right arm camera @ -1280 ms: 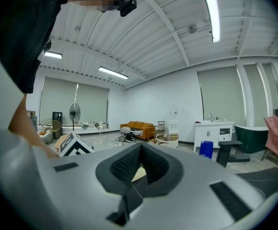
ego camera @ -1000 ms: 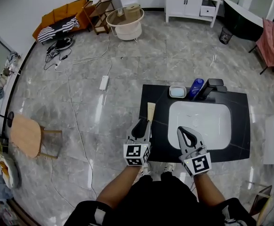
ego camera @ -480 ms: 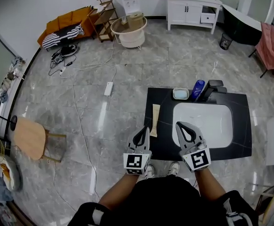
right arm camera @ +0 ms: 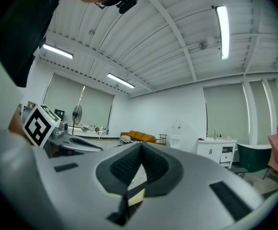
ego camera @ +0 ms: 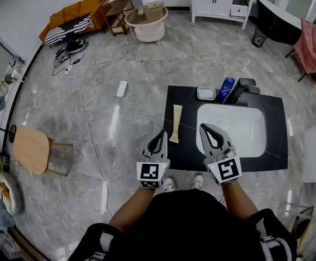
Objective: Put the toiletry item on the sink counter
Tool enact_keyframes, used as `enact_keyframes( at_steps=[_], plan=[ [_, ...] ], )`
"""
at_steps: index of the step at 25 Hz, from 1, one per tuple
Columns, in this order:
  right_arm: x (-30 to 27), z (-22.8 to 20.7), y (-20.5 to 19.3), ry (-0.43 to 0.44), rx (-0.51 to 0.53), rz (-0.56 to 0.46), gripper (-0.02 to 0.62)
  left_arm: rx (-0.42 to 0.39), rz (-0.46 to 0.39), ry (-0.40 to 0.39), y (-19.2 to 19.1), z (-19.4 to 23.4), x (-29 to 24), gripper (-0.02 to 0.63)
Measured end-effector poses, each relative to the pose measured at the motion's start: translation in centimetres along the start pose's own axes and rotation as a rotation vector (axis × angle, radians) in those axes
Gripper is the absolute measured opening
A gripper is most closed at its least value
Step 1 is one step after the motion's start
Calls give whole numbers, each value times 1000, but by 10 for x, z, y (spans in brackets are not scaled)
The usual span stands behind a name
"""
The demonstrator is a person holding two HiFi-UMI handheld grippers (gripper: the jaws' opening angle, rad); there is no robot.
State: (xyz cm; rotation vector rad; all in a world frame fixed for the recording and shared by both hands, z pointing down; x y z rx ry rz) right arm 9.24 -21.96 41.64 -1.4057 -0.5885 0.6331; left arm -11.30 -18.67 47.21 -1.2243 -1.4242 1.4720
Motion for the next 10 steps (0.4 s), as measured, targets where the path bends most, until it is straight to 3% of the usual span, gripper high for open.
enact_keyframes(
  at_steps=[10],
  plan=[
    [-1, -5, -5, -16, -17, 4, 5, -9, 23, -9, -8, -5, -6, 11]
  ],
)
Point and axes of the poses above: the fingertips, and each gripper's own axes: x backward along the fingers, z to its left, y out of its top, the point moved 8 cm from there along x, backward along the fingers, and after that the axes turned 4 degrees about -x, right-handed, at the moved point
